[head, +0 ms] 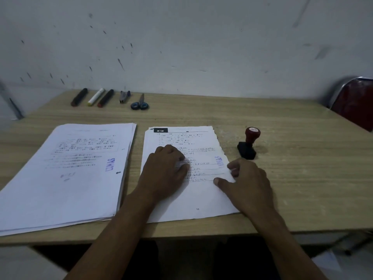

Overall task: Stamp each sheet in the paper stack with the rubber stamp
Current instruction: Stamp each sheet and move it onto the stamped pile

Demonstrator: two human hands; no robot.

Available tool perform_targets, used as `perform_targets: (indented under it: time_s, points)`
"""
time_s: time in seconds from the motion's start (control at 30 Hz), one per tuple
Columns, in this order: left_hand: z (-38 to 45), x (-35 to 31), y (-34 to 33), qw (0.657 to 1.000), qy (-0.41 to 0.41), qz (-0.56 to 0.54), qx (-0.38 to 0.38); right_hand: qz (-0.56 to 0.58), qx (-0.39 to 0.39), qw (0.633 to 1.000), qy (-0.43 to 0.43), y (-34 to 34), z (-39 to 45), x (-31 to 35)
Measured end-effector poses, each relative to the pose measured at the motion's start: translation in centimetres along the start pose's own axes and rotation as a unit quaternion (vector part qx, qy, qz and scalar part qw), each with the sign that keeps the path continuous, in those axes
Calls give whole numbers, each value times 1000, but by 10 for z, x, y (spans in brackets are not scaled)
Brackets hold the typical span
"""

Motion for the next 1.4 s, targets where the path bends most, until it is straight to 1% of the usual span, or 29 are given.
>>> perform_targets:
  time_s: [0.1,0.2,0.37,0.5,0.57,0.73,0.77,0.83,0.9,0.97,1.0,1.03,1.07,1.1,1.13,1.17,1.2,1.23,1.27,1.4]
  points:
    - [-1,-1,1,1000,6,1,-1,7,8,1000,-8,1,0,4]
    - [-2,-2,1,1000,11,-2,4,69,3,998,-10,2,0,3]
    - [-2,-5,3,1000,10,-2,4,83,-50,995,7,5,-6,9]
    - [-2,-8,6,1000,8,13,11,79,-83,992,51,6,-14,20]
    - [-3,-9,7,1000,10,14,15,112,-86,988,67,8,-16,24]
    - [1,3,5,999,11,-38,1,248,-60,966,46,17,-16,20]
    - [2,4,8,999,11,-49,-9,271,-63,959,51,20,-17,20]
    - [2,3,18,994,13,-89,-57,311,-79,945,66,27,-20,21]
    - [-1,1,33,984,48,-132,-113,347,-98,928,92,35,-23,24]
    - [-4,2,47,967,131,-168,-139,398,-105,904,119,42,-24,29]
    - [-4,8,50,952,178,-209,-136,427,-103,889,130,44,-24,32]
    - [-4,14,52,929,224,-270,-122,452,-99,876,138,46,-24,35]
    - [-4,20,54,895,264,-342,-106,471,-92,866,143,48,-24,37]
    - [-4,26,55,855,289,-422,-91,486,-86,857,146,49,-24,40]
    - [-4,30,56,814,293,-497,-70,501,-79,849,145,49,-24,42]
    - [-5,31,57,781,288,-552,-53,518,-75,840,140,49,-23,44]
    - [-7,31,58,754,279,-593,-46,536,-71,831,133,48,-22,45]
    - [-9,31,61,741,268,-613,-47,549,-70,823,125,46,-22,46]
    - [-10,32,65,743,261,-614,-53,555,-70,821,116,43,-21,46]
    - [-25,44,92,803,264,-524,-108,547,-51,833,68,22,-15,49]
Point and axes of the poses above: each hand's wrist, its own z-axis towards the middle knuckle, its own y-axis out of the back of the hand, x = y × z, the point moved 4 cm from there along z, towards the middle knuckle, and after that the axes turned 8 degrees about x, right-handed, at the moved point
